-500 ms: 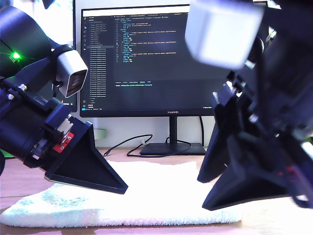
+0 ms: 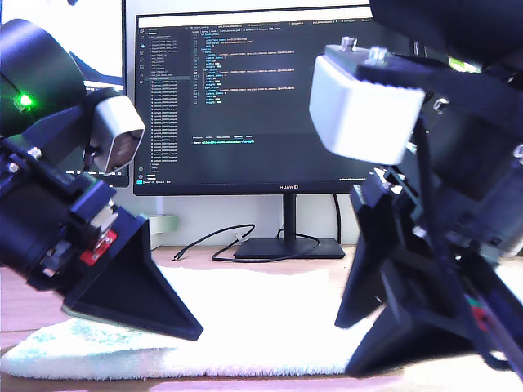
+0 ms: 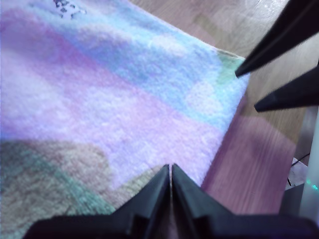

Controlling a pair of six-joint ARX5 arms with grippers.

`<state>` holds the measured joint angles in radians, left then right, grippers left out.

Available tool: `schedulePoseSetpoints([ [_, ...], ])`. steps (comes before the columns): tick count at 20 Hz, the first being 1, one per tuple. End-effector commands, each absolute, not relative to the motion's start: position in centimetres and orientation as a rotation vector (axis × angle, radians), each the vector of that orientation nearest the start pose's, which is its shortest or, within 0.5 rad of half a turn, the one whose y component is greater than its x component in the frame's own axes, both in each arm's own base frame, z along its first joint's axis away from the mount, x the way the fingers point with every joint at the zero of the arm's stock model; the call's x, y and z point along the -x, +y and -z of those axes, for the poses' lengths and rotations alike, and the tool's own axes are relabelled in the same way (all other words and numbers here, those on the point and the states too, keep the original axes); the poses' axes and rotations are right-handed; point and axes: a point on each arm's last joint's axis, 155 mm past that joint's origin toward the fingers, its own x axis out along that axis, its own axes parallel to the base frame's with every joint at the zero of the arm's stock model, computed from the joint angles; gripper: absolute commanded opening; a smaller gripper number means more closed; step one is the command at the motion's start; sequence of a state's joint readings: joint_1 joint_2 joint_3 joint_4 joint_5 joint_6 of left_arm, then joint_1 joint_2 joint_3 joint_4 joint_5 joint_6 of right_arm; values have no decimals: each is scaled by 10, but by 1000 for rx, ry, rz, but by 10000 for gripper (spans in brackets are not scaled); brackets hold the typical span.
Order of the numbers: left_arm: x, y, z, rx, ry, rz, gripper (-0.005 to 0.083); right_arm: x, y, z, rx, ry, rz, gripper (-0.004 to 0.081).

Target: Fold the tea towel to a neat square and place it to the right

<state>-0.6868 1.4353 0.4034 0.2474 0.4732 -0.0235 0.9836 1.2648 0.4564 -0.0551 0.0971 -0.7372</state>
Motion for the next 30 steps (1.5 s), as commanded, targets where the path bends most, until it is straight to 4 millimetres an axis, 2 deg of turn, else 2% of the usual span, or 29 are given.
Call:
schedulePoseSetpoints([
  [1, -192, -267, -15, -65, 868, 1082, -21, -191, 253, -22, 1110, 456, -1117, 302],
  [7, -184, -265, -11, -44, 918, 1086, -21, -186, 253, -10, 1130, 475, -1169, 301],
  [13, -174, -267, -12, -20, 949, 1132, -21, -191, 250, -1, 1185, 471, -1183, 300],
  [18, -192, -272, -22, -32, 855, 1105, -21, -192, 249, 2, 1184, 478, -1180, 300],
  [22, -211, -260, -14, -80, 838, 980, -21, -192, 250, 2, 1183, 475, -1180, 300],
  [30, -203, -252, 10, -81, 987, 938, -21, -194, 252, -1, 1179, 461, -1175, 300],
])
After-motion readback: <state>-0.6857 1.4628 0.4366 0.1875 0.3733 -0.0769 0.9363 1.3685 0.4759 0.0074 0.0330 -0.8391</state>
